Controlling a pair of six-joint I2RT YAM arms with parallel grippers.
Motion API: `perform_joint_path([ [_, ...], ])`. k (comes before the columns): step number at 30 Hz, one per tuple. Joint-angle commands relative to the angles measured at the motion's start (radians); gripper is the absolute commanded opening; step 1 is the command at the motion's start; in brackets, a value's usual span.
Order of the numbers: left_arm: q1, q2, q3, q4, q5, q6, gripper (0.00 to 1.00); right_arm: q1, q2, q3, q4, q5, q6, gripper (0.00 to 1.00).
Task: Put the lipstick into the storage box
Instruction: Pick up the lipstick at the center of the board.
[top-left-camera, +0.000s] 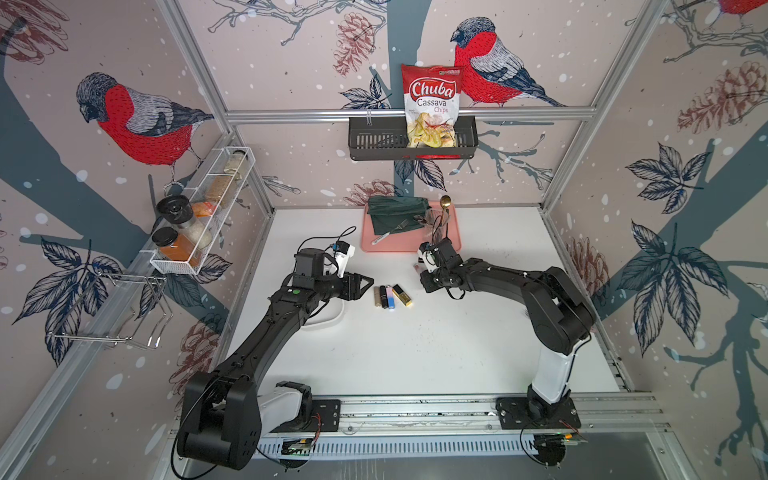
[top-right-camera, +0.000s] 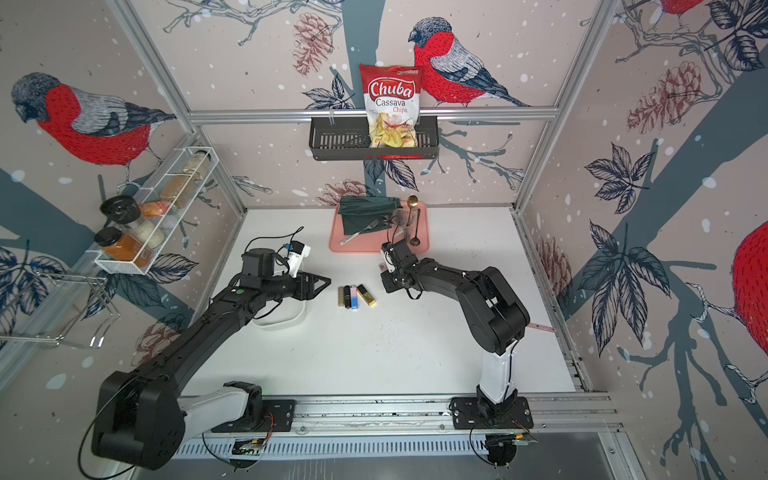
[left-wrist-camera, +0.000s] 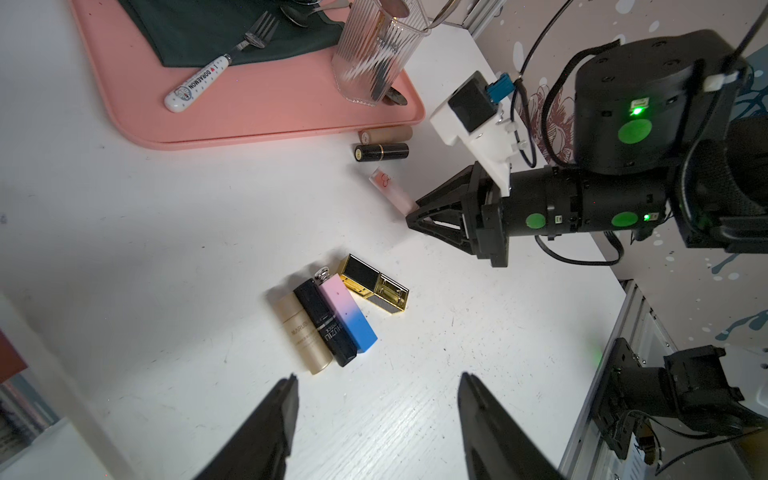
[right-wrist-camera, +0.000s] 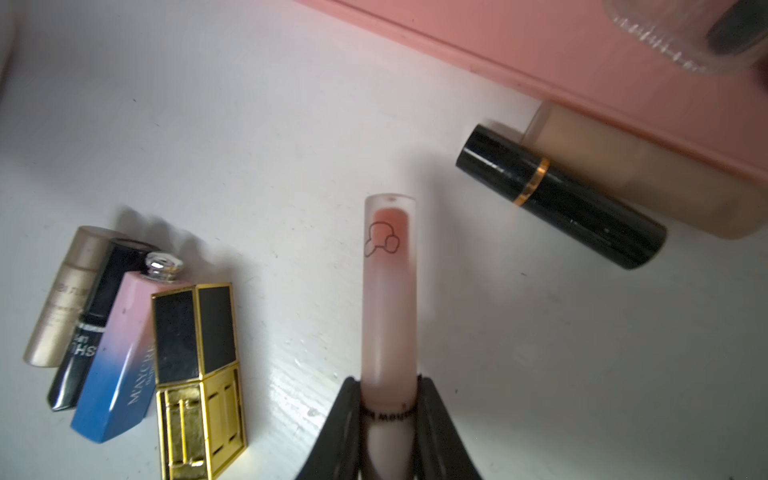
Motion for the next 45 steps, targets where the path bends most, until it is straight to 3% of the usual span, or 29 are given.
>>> perform_joint_path([
  [1, 0.0, 0.001, 0.005, -0.004, -0.003, 0.014, 0.65, -0.033, -0.042, -0.02, 0.062, -0.124, 0.045, 0.23],
  [6, 0.0, 0.002, 0.005, 0.011, 0.032, -0.002, 0.65, -0.121, -0.141, -0.08, 0.15, -0.305, 0.127, 0.23],
  [11, 0.004, -0.001, 0.008, 0.076, 0.14, -0.07, 0.65, -0.201, -0.238, -0.158, 0.246, -0.49, 0.227, 0.23],
  [13, 0.006, -0.012, -0.025, 0.195, 0.203, -0.163, 0.65, -0.213, -0.268, -0.188, 0.279, -0.539, 0.261, 0.24],
  [16, 0.004, -0.039, -0.119, 0.498, 0.273, -0.416, 0.66, -0.211, -0.312, -0.235, 0.335, -0.593, 0.307, 0.24],
  [18, -0.006, -0.058, -0.174, 0.693, 0.273, -0.559, 0.69, -0.204, -0.334, -0.272, 0.4, -0.64, 0.361, 0.24],
  [20, -0.022, -0.067, -0.192, 0.781, 0.251, -0.628, 0.71, -0.183, -0.351, -0.298, 0.46, -0.664, 0.407, 0.24],
  [28, -0.137, -0.089, -0.177, 0.758, 0.117, -0.632, 0.81, -0.022, -0.365, -0.275, 0.558, -0.648, 0.492, 0.24],
  [35, -0.16, -0.136, -0.196, 0.718, 0.016, -0.647, 0.81, 0.054, -0.384, -0.255, 0.615, -0.639, 0.542, 0.24],
  [45, -0.189, -0.128, -0.167, 0.685, -0.021, -0.644, 0.75, 0.131, -0.372, -0.238, 0.638, -0.63, 0.55, 0.24],
])
